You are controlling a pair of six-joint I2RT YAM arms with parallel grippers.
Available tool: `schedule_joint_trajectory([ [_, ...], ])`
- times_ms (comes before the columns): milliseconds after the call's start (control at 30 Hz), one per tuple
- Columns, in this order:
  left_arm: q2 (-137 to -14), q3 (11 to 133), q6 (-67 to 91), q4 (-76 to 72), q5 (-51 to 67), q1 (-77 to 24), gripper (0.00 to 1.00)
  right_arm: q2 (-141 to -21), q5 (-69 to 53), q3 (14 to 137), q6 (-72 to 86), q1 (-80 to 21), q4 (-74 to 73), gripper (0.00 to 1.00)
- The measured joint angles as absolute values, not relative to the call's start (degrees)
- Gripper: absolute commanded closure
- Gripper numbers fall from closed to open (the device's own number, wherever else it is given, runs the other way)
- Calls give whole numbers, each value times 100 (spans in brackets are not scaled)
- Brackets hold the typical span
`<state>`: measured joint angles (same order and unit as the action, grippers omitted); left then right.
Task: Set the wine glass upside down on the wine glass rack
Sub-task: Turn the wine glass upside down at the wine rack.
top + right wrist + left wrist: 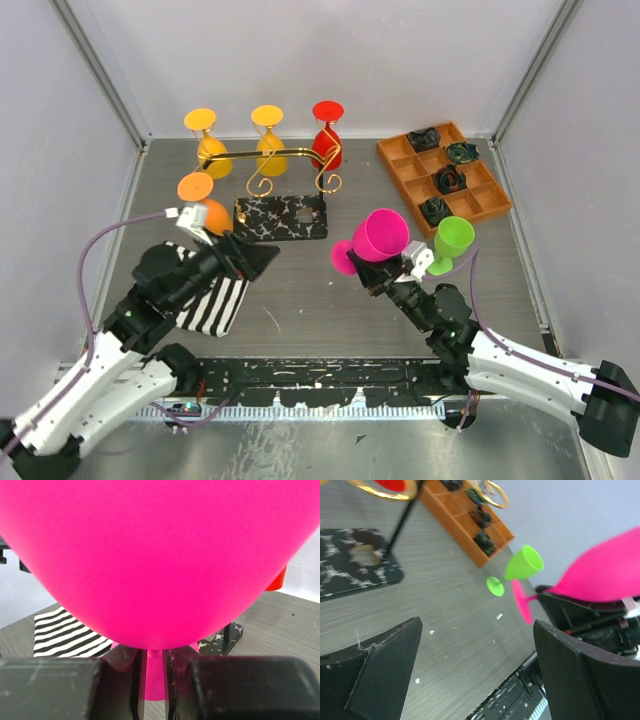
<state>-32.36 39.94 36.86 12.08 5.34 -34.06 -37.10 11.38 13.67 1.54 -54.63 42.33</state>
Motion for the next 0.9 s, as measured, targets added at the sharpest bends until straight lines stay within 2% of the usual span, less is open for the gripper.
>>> schedule_joint_trajectory([
  [167,-3872,3907,3564,242,-718,-5312,7,-3730,1142,1367,34,-5461,4261,99],
  [267,-4241,3677,3583,-451,-1341,-5889,10,-3802,1144,1367,-12,-5463,4348,99],
  [433,-4838,3616,3765,-1146,-1984,-6292,12,-3824,1144,1306,-8,-5463,4707,99],
  [700,-5286,3636,4195,-1717,-2569,-6549,21,-3739,1142,1232,14,-5463,5194,99],
  [900,-5721,3892,4346,-1903,-2596,-6615,32,-3771,1072,1232,12,-5463,5284,99],
])
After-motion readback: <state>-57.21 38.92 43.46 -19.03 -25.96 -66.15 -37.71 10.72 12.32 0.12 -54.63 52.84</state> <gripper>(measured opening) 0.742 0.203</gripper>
